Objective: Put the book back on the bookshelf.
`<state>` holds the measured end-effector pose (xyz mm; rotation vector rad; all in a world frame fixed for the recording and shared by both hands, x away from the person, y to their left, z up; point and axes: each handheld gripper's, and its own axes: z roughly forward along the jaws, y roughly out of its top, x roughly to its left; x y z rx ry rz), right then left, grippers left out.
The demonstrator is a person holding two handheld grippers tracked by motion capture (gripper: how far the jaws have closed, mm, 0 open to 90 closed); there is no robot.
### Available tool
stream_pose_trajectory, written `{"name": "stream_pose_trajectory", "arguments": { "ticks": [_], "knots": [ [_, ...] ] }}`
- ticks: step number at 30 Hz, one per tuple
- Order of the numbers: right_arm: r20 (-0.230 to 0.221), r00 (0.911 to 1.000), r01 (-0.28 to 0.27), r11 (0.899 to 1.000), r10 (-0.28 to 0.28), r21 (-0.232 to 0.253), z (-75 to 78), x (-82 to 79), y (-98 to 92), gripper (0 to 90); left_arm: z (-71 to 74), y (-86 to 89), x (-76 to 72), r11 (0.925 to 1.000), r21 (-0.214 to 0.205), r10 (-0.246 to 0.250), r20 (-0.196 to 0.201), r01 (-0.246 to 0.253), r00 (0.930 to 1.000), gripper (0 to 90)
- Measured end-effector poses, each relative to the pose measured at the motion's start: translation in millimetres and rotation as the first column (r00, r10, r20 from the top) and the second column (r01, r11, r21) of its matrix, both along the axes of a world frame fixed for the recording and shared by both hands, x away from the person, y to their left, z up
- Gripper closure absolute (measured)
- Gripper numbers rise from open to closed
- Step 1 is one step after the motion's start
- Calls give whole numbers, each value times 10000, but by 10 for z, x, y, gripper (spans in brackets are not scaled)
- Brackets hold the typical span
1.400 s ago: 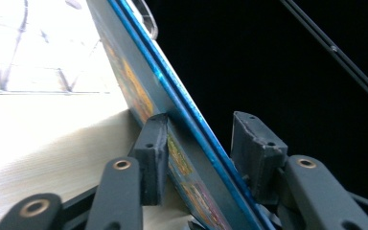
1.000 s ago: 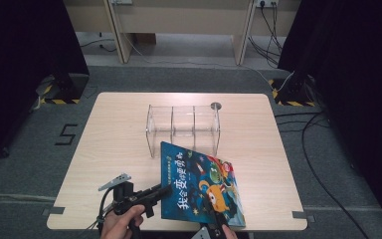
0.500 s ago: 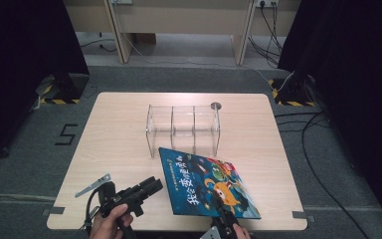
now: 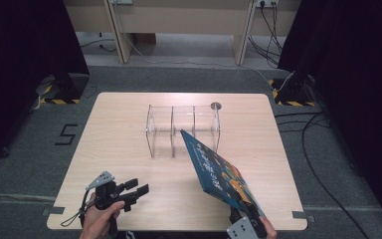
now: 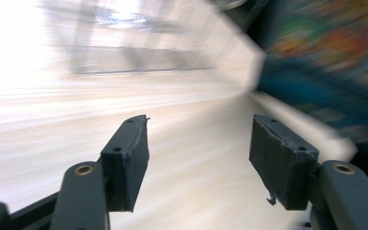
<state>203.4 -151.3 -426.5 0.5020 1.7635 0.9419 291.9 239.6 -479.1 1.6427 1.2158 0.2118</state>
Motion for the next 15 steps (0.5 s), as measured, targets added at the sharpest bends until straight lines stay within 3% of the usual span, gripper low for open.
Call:
{"name": "stream_pose_trajectory", "arguments": {
  "ticks": [4,8,9,10,12,15],
  "knots": [
    [-119,9999,-42,9981,49,610,91,32,-115,836,-238,121,87,9907,1289,434,56,-438,9990,369],
    [-303,9994,-140,9908,183,1345,164,73,-235,836,-441,256,162,9845,1545,887,-282,-833,9957,367],
    [-339,9992,-142,9890,194,1471,178,84,-256,836,-462,311,181,9881,1193,1021,-386,-968,9940,373],
    [-413,9989,-133,9853,206,1704,202,100,-288,836,-462,347,196,9854,1286,1179,-451,-1113,9920,362],
    [-477,9983,-224,9788,327,2034,239,129,-338,836,-450,392,211,9710,1983,1408,-243,-1332,9897,352],
    [-637,9962,-409,9635,597,2645,302,178,-411,836,-442,410,246,9561,2686,1228,-44,-1171,9924,348]
  ]
}}
